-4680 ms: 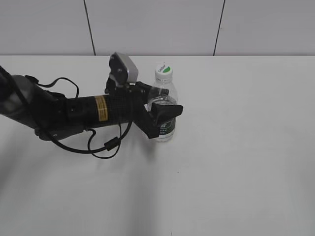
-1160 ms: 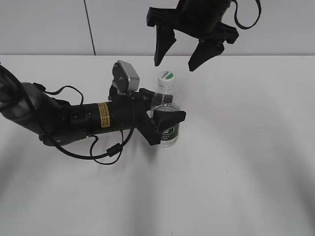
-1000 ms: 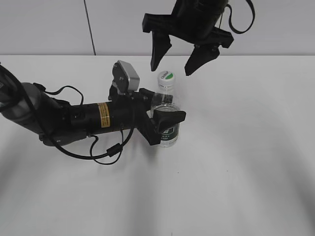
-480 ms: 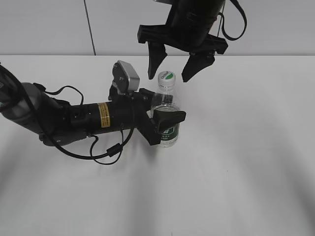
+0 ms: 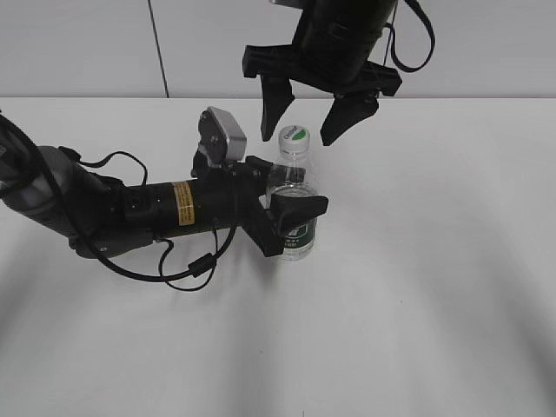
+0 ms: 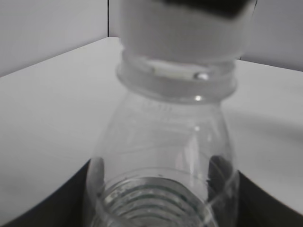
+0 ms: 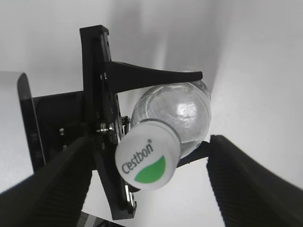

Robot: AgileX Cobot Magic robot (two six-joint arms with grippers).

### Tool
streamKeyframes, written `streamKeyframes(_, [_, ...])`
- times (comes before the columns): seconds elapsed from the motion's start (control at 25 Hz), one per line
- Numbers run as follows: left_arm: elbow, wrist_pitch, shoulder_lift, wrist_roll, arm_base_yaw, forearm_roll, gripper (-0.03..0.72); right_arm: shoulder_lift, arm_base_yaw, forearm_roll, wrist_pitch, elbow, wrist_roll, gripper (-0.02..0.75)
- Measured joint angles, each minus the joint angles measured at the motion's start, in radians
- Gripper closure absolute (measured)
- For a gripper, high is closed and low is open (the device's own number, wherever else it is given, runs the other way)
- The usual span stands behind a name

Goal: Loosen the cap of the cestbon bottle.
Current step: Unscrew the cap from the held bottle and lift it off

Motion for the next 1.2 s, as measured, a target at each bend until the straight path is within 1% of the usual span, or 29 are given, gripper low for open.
streamKeyframes(0.48, [0.0, 0.0, 0.0, 0.0, 0.0, 0.0, 0.283, 0.0, 0.005, -0.004, 0.0, 0.0, -0.002, 0.162])
streamKeyframes(0.56, [0.0, 0.0, 0.0, 0.0, 0.0, 0.0, 0.283, 0.0, 0.005, -0.005, 0.0, 0.0, -0.004, 0.189])
streamKeyframes(0.8, [0.0, 0.0, 0.0, 0.0, 0.0, 0.0, 0.283, 0.0, 0.005, -0.007, 0.0, 0.0, -0.003, 0.309])
streamKeyframes(0.92, [0.0, 0.0, 0.0, 0.0, 0.0, 0.0, 0.283, 0.0, 0.005, -0.007, 0.0, 0.0, -0.003, 0.325])
streamKeyframes(1.2, [0.0, 0.0, 0.0, 0.0, 0.0, -0.001, 0.283, 0.002, 0.008, -0.007, 0.0, 0.0, -0.004, 0.325])
